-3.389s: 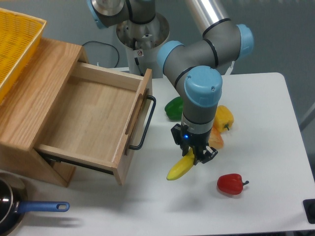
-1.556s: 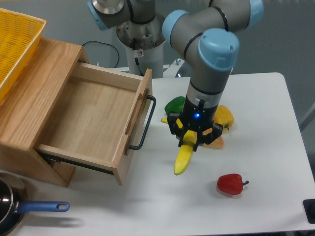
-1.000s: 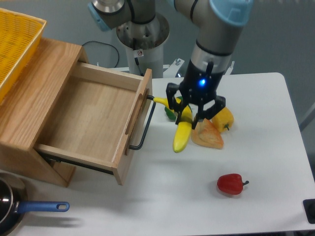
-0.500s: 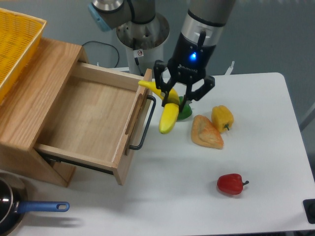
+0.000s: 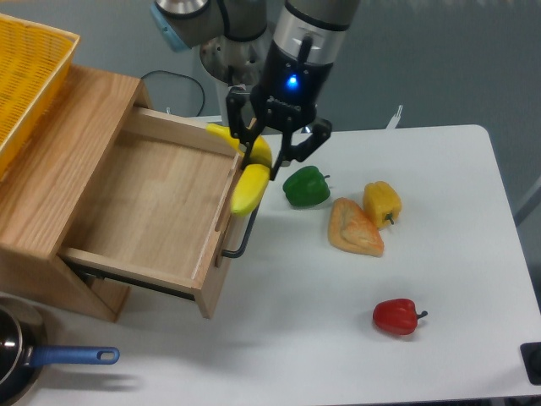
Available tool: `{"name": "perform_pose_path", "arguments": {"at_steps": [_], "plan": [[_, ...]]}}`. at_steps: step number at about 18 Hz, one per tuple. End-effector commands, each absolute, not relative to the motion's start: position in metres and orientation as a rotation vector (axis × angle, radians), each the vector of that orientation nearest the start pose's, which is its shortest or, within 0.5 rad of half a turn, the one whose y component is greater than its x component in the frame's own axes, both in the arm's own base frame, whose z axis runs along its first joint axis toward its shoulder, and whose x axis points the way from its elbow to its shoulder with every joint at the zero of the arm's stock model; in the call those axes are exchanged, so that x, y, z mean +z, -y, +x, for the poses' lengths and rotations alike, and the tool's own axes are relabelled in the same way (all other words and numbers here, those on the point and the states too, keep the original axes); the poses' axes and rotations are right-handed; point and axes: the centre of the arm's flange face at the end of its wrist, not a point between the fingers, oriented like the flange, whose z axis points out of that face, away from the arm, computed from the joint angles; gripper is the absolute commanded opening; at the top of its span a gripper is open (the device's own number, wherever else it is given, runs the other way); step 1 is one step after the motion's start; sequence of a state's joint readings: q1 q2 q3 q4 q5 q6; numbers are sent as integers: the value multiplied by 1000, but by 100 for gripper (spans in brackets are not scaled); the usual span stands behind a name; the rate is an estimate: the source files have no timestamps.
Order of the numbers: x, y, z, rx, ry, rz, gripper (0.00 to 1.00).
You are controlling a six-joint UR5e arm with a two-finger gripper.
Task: Place the banana in the top drawer
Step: 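Move the held banana over the drawer and lower it inside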
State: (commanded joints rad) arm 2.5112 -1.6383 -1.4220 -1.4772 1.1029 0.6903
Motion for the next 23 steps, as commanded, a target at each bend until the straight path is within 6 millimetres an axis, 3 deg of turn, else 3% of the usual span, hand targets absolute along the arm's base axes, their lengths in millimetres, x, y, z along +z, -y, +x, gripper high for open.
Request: {"name": "perform_pose_path", "arguments": {"at_steps": [10, 19, 23], "plan": [[516, -477, -296, -293, 213, -2748, 37], [502, -489, -279, -319, 188, -2782, 37], [487, -502, -265, -334, 152, -2825, 38]]}}
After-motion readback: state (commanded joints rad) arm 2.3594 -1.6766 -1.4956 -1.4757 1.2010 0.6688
